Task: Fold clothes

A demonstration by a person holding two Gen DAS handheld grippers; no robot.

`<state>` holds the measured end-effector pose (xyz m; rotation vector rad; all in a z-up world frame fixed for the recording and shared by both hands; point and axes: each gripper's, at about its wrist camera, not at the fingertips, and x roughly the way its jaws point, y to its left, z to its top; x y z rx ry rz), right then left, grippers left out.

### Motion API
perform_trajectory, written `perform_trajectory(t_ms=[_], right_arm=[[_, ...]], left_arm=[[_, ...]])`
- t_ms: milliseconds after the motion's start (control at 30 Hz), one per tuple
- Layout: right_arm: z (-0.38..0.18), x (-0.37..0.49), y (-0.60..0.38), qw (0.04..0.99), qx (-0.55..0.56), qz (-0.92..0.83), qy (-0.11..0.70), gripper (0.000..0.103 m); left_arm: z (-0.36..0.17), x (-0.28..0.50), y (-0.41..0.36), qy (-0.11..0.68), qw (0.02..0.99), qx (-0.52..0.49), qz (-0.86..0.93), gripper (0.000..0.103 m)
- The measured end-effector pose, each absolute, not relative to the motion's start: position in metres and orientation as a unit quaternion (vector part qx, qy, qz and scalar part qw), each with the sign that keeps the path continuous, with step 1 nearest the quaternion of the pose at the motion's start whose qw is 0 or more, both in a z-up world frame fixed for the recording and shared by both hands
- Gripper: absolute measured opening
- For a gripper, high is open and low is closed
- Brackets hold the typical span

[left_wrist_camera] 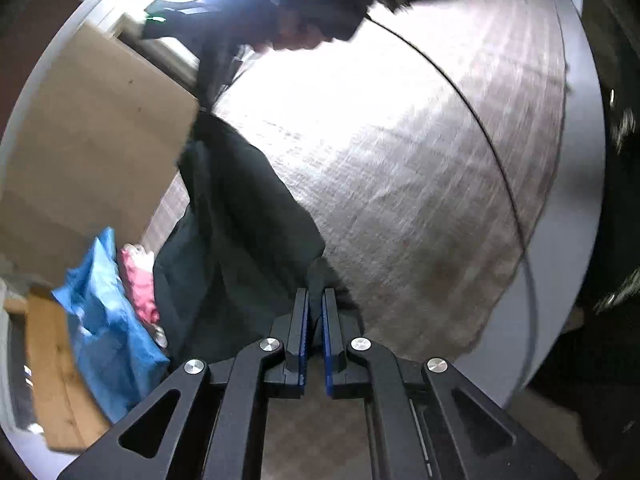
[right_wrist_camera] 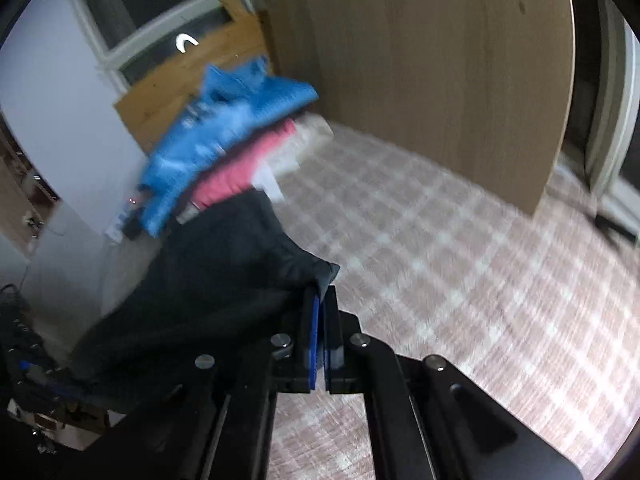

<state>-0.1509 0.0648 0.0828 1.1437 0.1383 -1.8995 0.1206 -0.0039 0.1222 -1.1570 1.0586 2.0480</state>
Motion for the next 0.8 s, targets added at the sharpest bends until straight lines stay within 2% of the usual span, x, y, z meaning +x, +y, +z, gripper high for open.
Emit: perform_trajectory(t_ms=[167, 300, 367, 433, 567, 700, 767, 800], right_arm=[[0.052, -0.155, 0.079, 0.38, 0.506, -0.772, 0.059, 0.002], [0.043, -0.151, 0.082, 0.352, 0.517, -0.778, 0.058, 0.013], [0.046, -0.145, 0.079, 0.35, 0.511, -0.783, 0.057, 0.014], [0.05, -0.14, 0.076, 0.348, 0.505, -0.788, 0.055, 0.014], [0.057, -0.129, 0.071, 0.345, 0.492, -0.798, 0.052, 0.028], [0.064, -0.118, 0.065, 0.341, 0.479, -0.808, 0.048, 0.029], [0.067, -0.112, 0.062, 0.339, 0.472, -0.813, 0.047, 0.026], [0.069, -0.109, 0.061, 0.338, 0.469, -0.815, 0.046, 0.028]], left_arm=[[0.068, 0.145, 0.008, 0.392, 0.332, -0.493, 0.702, 0.001], [0.095, 0.132, -0.016, 0.32, 0.311, -0.494, 0.746, 0.006], [0.11, 0.113, -0.035, 0.274, 0.277, -0.482, 0.785, 0.009], [0.113, 0.094, -0.045, 0.23, 0.261, -0.469, 0.812, 0.008], [0.102, 0.071, -0.048, 0.165, 0.272, -0.452, 0.833, 0.011], [0.052, 0.063, -0.05, 0.166, 0.277, -0.525, 0.787, 0.011], [0.051, 0.072, -0.061, 0.172, 0.262, -0.536, 0.784, 0.011], [0.056, 0.075, -0.068, 0.166, 0.254, -0.537, 0.787, 0.014]])
